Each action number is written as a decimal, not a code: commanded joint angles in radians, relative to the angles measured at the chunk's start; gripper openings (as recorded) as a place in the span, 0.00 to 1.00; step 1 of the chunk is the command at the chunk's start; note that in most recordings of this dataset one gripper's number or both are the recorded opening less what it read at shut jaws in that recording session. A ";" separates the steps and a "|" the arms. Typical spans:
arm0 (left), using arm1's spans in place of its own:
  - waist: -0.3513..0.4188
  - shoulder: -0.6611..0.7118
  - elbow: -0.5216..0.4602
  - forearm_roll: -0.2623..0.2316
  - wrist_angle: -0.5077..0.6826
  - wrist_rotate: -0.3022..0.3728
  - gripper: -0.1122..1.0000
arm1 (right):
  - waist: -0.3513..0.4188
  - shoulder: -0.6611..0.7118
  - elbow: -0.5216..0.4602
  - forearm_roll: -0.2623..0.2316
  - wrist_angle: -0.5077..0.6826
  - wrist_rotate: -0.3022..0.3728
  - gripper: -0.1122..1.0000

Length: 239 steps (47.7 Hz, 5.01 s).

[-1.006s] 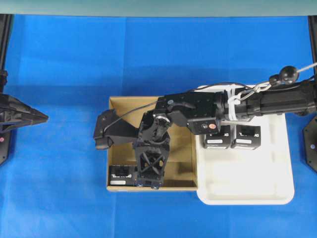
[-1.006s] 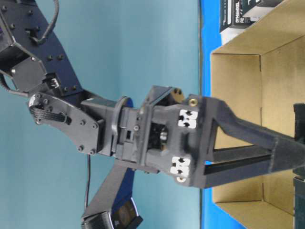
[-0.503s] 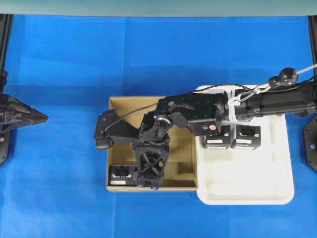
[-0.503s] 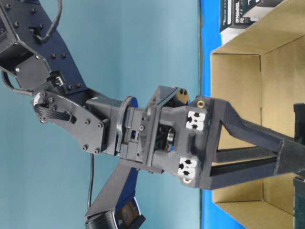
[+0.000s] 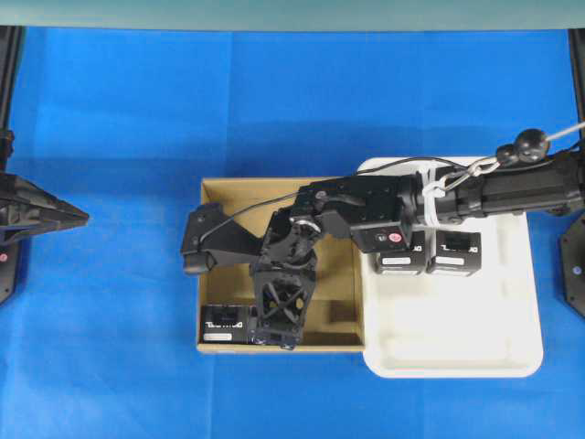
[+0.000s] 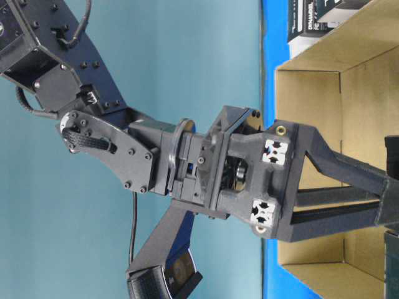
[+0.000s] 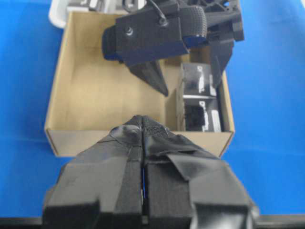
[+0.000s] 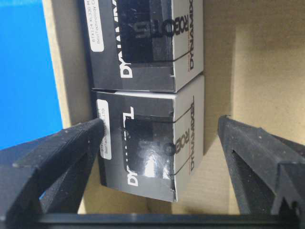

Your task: Pick the box from inside the cardboard box.

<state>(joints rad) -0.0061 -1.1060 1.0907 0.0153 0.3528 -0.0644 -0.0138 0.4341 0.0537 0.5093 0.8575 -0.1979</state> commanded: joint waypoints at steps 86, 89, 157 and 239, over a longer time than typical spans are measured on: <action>-0.002 -0.002 -0.023 0.003 -0.014 -0.005 0.04 | -0.184 -0.127 -0.066 -0.118 0.195 -0.046 1.00; 0.000 -0.006 -0.025 0.002 -0.015 -0.005 0.04 | -0.184 -0.138 -0.095 -0.121 0.230 -0.034 1.00; -0.026 -0.023 -0.035 0.002 -0.011 -0.005 0.04 | -0.126 -0.186 -0.235 -0.360 0.466 -0.044 0.99; -0.026 -0.020 -0.034 0.002 -0.011 -0.006 0.04 | -0.058 -0.040 0.094 -0.367 -0.086 0.002 0.99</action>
<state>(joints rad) -0.0322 -1.1382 1.0815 0.0153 0.3482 -0.0690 -0.0767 0.3927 0.1503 0.1396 0.7823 -0.1979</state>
